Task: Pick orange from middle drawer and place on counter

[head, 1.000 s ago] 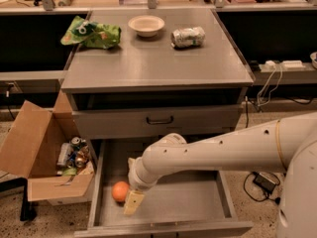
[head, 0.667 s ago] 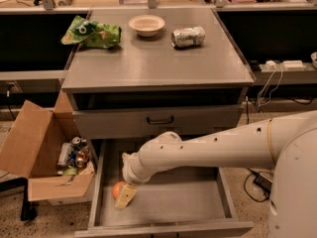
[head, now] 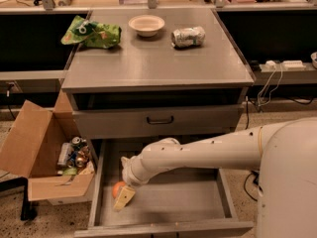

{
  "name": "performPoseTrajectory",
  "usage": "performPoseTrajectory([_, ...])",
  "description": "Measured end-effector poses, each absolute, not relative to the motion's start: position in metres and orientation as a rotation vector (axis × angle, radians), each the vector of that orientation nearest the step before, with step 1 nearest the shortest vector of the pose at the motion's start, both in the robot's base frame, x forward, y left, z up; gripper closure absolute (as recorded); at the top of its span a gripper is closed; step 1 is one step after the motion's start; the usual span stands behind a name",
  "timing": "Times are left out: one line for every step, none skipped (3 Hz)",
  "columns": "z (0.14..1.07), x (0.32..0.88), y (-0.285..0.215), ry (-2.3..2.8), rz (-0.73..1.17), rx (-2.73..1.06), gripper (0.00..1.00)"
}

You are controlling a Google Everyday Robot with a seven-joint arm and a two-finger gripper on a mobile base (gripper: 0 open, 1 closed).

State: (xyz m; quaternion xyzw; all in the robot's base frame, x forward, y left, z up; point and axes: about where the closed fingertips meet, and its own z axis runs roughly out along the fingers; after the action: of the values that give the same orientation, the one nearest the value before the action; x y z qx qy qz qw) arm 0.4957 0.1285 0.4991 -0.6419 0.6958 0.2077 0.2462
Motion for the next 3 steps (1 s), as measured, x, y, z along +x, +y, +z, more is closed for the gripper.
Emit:
performPoseTrajectory([0.482, 0.500, 0.126, 1.868, 0.588, -1.750, 0.00])
performPoseTrajectory([0.454, 0.503, 0.130, 1.799, 0.621, -1.766, 0.00])
performPoseTrajectory([0.444, 0.506, 0.133, 1.770, 0.627, -1.778, 0.00])
